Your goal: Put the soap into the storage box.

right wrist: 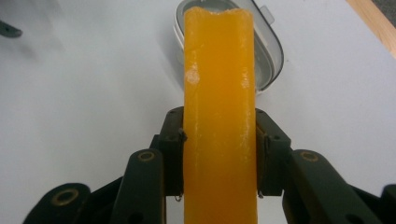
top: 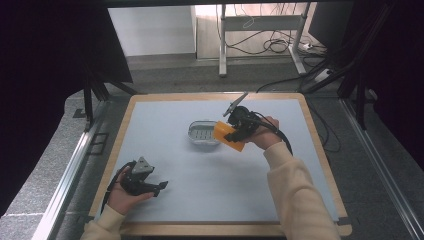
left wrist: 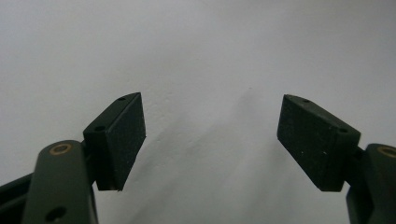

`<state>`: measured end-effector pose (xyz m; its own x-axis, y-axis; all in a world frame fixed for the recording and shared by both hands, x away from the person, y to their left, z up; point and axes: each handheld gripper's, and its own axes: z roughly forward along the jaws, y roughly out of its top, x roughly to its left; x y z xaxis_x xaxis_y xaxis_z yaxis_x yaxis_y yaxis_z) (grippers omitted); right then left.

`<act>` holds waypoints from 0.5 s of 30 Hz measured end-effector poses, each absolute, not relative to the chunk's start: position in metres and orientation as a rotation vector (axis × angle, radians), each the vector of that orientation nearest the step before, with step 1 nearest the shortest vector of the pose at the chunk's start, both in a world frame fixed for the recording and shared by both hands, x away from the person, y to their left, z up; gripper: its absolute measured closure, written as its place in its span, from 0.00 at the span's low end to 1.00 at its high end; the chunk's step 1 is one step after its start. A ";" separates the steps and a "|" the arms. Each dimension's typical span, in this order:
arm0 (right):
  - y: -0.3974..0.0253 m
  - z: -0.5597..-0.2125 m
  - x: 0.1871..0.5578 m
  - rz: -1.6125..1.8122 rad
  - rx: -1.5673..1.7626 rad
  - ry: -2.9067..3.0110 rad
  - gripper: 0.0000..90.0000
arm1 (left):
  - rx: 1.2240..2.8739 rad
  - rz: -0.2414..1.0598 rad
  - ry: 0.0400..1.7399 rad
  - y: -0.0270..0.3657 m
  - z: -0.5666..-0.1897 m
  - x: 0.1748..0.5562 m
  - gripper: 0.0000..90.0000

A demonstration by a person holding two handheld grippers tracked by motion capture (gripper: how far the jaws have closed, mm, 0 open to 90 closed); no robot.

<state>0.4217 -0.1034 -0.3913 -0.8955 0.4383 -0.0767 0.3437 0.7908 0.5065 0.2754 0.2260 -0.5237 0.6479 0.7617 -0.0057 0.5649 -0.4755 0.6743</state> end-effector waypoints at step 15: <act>-0.089 -0.393 0.436 0.723 0.580 2.807 0.68 | 2.211 0.392 1.022 0.225 -0.523 0.275 0.26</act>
